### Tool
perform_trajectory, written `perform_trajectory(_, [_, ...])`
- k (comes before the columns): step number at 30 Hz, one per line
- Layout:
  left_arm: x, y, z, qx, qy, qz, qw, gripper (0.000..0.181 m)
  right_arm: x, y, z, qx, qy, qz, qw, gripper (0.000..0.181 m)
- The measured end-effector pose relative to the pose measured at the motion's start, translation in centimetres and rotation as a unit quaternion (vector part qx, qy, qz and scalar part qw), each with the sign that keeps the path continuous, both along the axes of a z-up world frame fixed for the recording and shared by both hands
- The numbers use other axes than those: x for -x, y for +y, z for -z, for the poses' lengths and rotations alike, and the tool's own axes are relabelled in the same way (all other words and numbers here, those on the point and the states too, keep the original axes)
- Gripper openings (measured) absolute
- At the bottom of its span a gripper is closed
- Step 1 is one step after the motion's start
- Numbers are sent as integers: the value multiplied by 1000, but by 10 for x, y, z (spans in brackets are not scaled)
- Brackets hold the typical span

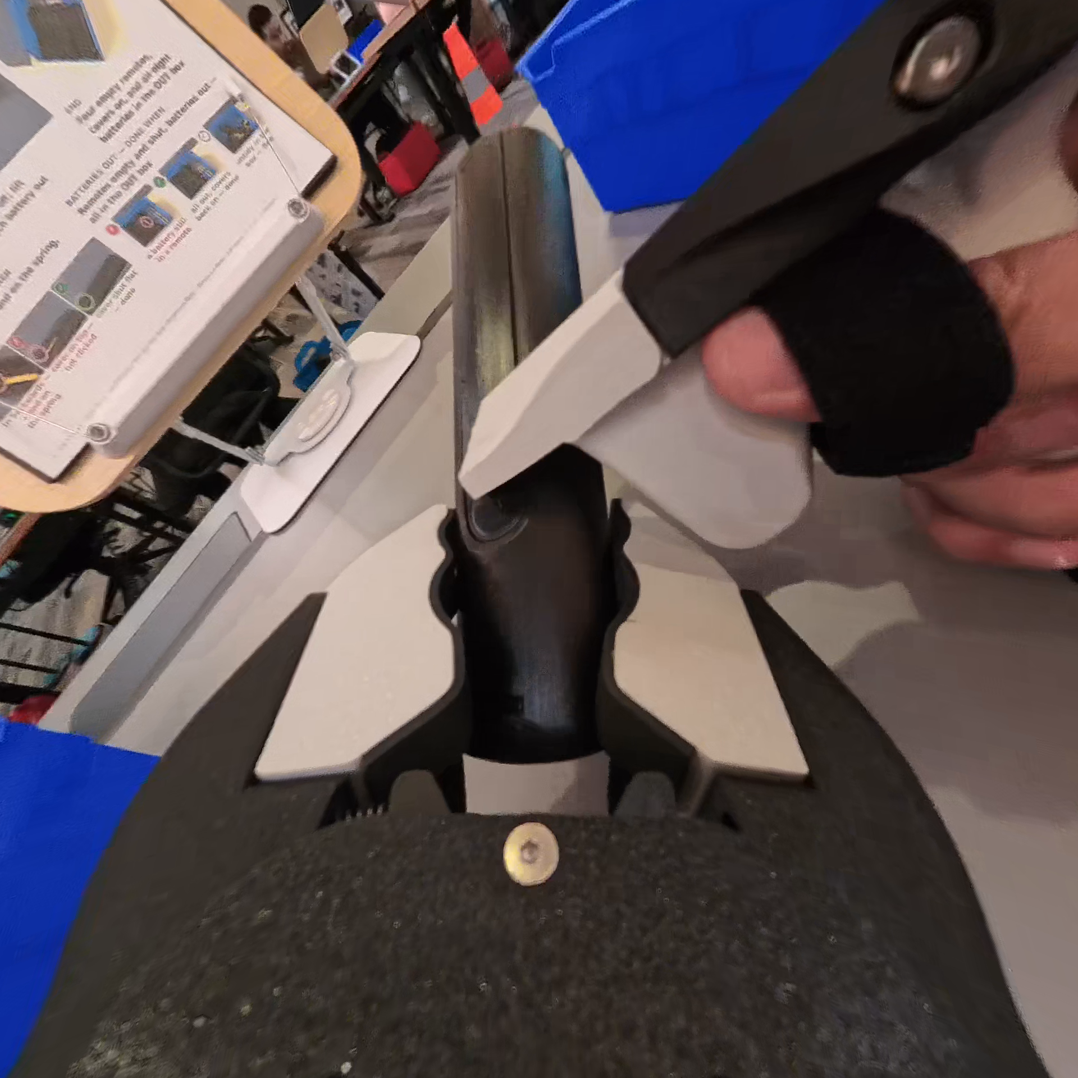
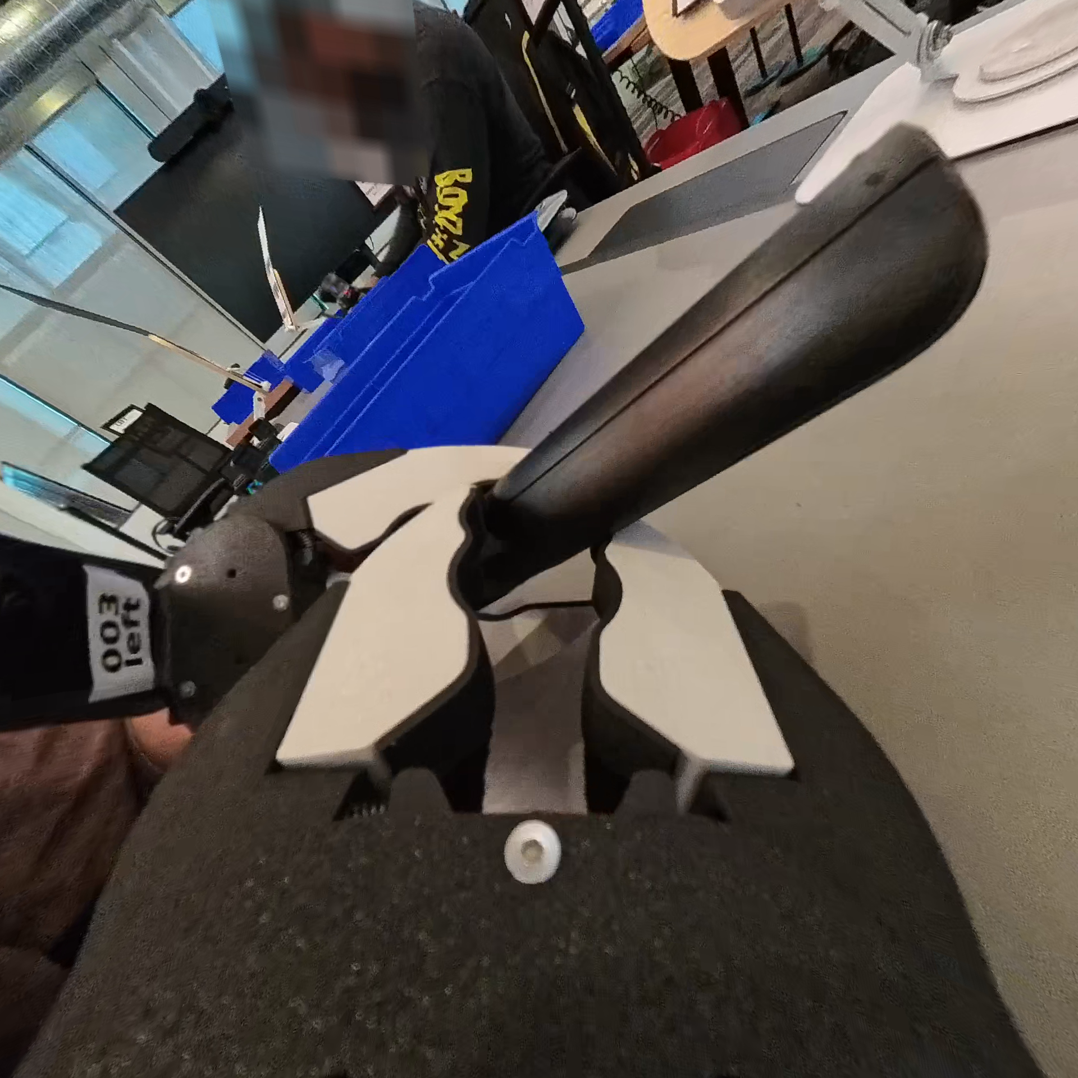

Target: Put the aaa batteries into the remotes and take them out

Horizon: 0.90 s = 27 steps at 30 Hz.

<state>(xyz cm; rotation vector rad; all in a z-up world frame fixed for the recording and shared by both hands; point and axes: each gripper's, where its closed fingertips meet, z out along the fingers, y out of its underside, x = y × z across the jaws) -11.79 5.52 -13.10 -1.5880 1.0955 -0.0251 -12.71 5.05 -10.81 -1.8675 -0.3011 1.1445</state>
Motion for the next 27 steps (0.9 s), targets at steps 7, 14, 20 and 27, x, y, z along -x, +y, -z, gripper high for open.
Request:
perform_trajectory(7, [0,-1,-9,-19,-29,12,999,51,3,-6,-13,-10,50,-28,998,30])
perform_trajectory(14, [-4,-6,-2,119,-122,79,982,64,-4,-4,-13,32,138,-60,988,24])
perform_trajectory(20, [-4,-8,4,112,-89,104,984,61,-2,-11,-13,77,200,-96,972,23])
perform_trajectory(27, [-2,-11,14,154,-56,116,980,60,-5,-10,8,133,146,-109,974,31])
